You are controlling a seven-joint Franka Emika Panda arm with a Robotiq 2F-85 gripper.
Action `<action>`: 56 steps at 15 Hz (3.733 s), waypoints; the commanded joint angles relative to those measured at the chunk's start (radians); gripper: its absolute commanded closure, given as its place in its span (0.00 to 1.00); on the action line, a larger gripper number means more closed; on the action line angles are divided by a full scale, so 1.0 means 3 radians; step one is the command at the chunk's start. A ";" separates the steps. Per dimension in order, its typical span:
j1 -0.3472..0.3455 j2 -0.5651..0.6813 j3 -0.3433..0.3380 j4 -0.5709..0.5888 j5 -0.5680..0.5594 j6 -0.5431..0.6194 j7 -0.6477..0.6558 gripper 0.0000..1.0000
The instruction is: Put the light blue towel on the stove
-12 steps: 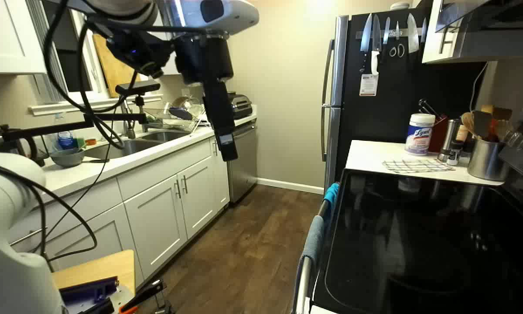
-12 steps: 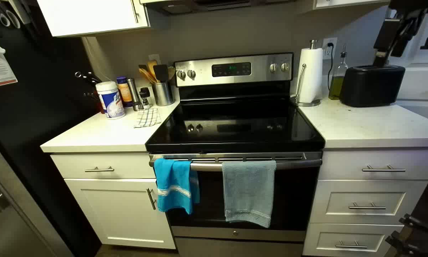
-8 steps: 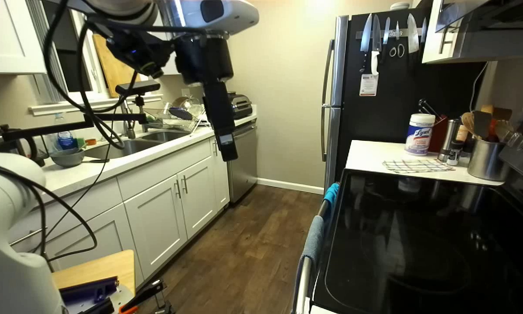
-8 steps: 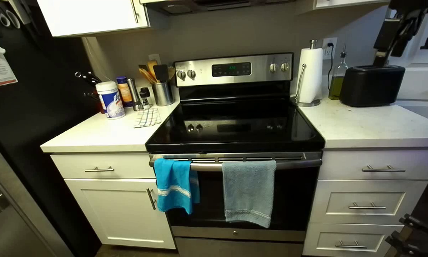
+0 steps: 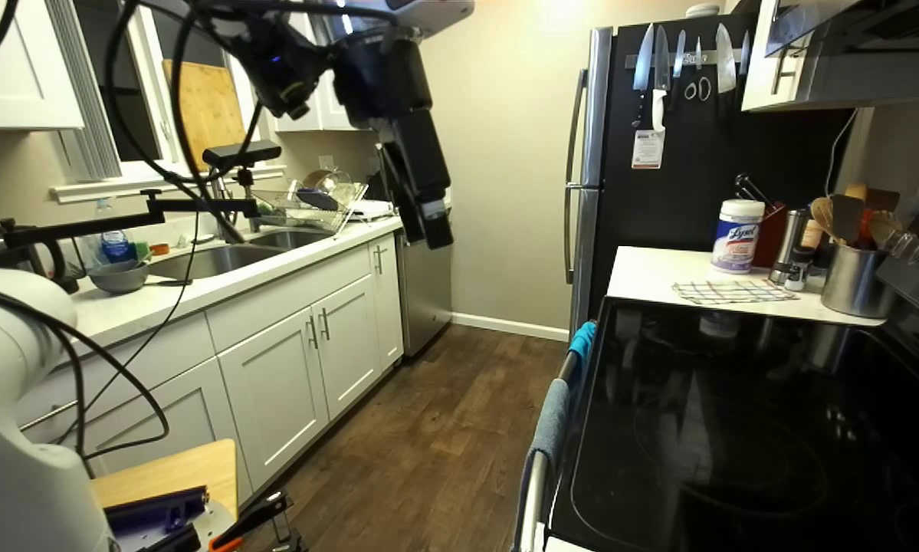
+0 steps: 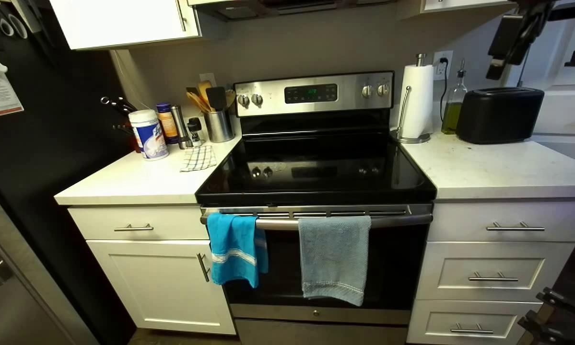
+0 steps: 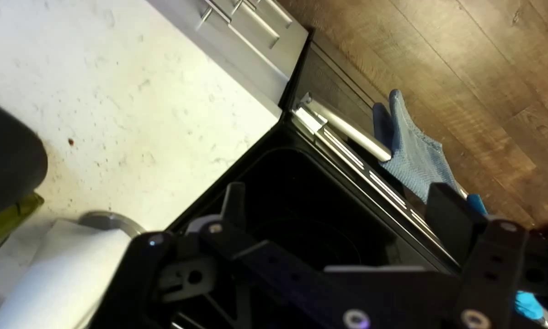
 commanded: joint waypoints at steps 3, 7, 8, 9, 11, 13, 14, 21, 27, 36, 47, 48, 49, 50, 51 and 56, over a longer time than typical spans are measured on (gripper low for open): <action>0.0264 0.0884 0.0108 0.0816 -0.0305 0.0313 -0.0430 0.00; 0.0456 0.1315 0.0098 0.1133 -0.0339 0.0639 -0.0819 0.00; 0.0491 0.1417 0.0106 0.1181 -0.0331 0.0708 -0.0892 0.00; 0.0515 0.1495 0.0123 0.1213 -0.0345 0.0757 -0.0936 0.00; 0.0566 0.1632 0.0162 0.1230 -0.0385 0.0843 -0.1006 0.00; 0.0607 0.1749 0.0196 0.1217 -0.0450 0.0910 -0.1034 0.00; 0.0626 0.1808 0.0210 0.1203 -0.0490 0.0961 -0.1030 0.00; 0.0653 0.2329 0.0285 0.1199 -0.1094 0.1431 -0.0770 0.00; 0.0731 0.2850 0.0253 0.1323 -0.1403 0.1723 -0.0672 0.00; 0.0809 0.3104 0.0222 0.1452 -0.1256 0.1709 -0.0780 0.00; 0.0706 0.3553 0.0469 0.1534 -0.0351 0.2239 -0.1490 0.00; 0.0671 0.3653 0.0544 0.1554 -0.0157 0.2310 -0.1684 0.00; 0.0637 0.3740 0.0608 0.1580 -0.0006 0.2347 -0.1830 0.00; 0.0588 0.3818 0.0678 0.1616 0.0146 0.2337 -0.1988 0.00; 0.0550 0.3890 0.0731 0.1657 0.0248 0.2316 -0.2098 0.00; 0.0339 0.4103 0.0839 0.1881 0.0522 0.2167 -0.2396 0.00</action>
